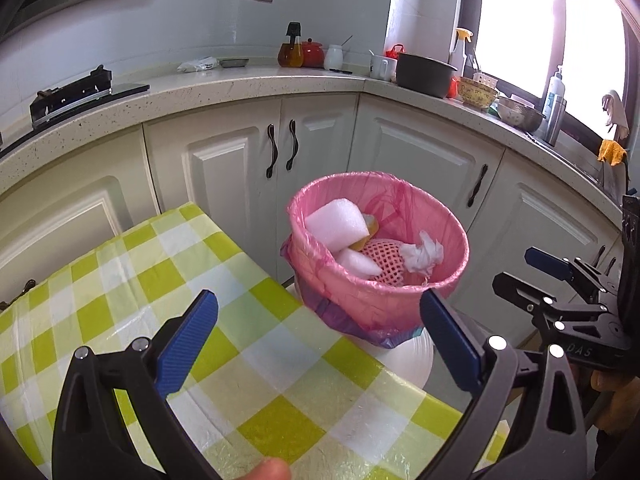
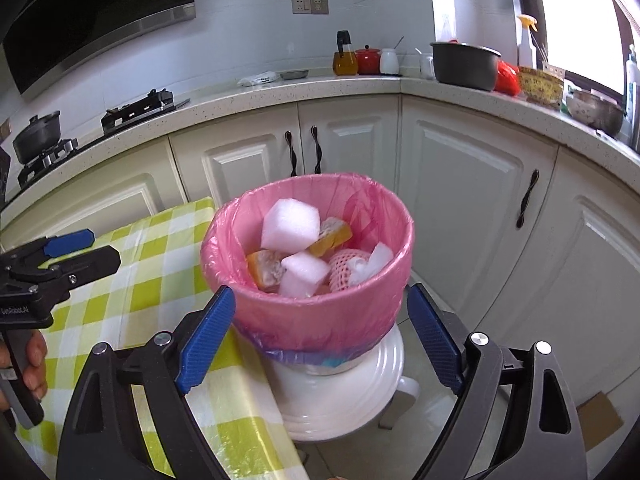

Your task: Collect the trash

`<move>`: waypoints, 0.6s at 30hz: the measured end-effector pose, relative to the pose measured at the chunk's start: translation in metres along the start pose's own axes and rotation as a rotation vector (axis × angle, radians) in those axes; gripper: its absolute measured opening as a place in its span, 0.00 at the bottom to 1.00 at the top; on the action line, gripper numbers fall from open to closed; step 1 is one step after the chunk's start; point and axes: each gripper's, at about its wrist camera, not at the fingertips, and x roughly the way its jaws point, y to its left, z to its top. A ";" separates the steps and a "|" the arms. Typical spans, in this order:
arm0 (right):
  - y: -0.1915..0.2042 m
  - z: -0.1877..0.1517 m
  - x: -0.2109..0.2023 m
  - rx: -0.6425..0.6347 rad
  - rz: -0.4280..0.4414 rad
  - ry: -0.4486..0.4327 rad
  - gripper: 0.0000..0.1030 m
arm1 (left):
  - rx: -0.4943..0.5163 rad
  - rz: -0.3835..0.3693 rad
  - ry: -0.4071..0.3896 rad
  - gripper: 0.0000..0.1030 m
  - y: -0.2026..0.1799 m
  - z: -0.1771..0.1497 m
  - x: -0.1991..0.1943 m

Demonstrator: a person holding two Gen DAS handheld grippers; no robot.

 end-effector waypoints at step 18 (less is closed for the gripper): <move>0.000 0.005 -0.002 0.020 0.021 -0.013 0.80 | 0.017 -0.007 -0.009 0.95 -0.004 0.005 -0.002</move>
